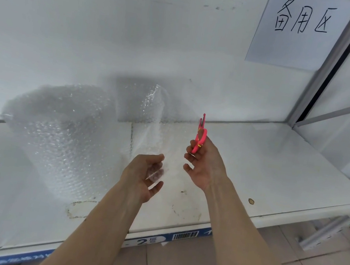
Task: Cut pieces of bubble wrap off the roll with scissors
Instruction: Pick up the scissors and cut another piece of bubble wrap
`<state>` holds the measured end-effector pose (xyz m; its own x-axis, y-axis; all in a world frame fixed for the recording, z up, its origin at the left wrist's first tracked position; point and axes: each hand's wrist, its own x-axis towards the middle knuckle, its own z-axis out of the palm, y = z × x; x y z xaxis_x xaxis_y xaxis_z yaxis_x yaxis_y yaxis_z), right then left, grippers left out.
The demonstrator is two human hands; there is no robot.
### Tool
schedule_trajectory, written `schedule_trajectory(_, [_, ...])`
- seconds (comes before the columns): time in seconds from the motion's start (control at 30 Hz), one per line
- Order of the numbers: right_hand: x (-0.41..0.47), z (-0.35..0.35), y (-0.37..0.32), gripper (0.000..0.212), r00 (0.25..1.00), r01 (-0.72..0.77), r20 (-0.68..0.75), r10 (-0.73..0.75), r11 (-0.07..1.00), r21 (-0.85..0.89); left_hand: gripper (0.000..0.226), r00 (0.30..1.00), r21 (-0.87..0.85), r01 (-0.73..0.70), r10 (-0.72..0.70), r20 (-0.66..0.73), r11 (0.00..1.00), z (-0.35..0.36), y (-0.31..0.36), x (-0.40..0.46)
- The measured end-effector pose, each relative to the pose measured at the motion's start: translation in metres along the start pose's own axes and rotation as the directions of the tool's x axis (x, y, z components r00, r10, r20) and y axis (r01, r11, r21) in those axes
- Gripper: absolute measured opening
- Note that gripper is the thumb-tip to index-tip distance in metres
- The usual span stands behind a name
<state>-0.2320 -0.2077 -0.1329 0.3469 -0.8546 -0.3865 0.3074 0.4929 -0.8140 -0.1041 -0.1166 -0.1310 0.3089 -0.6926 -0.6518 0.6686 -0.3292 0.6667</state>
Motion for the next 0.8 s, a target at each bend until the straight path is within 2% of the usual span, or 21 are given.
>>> schedule_trajectory(0.37, [-0.004, -0.003, -0.004, 0.031, 1.0, 0.023, -0.019, -0.022, 0.999, 0.026, 0.016, 1.0, -0.009, 0.013, -0.013, -0.011, 1.0, -0.001, -0.001, 0.002])
schedule_trajectory(0.5, [-0.007, -0.011, -0.009, 0.034, 1.0, -0.022, 0.01, 0.022, 1.0, -0.019, 0.021, 1.0, -0.021, -0.025, 0.025, -0.01, 0.999, 0.002, -0.004, 0.001])
schedule_trajectory(0.67, [-0.014, -0.03, -0.025, 0.044, 0.998, -0.066, 0.008, 0.068, 0.988, -0.141, 0.074, 0.993, 0.038, -0.069, 0.065, 0.102, 0.997, 0.01, -0.006, 0.001])
schedule_trajectory(0.73, [-0.016, -0.04, -0.031, 0.043, 0.998, -0.058, -0.049, 0.047, 0.966, -0.251, 0.098, 0.986, 0.092, -0.1, 0.085, 0.146, 0.991, 0.013, -0.008, 0.005])
schedule_trajectory(0.8, [-0.018, -0.049, -0.032, 0.04, 0.99, -0.058, -0.139, 0.001, 0.913, -0.404, 0.105, 0.968, 0.23, -0.217, 0.18, 0.173, 0.949, 0.014, -0.012, 0.01])
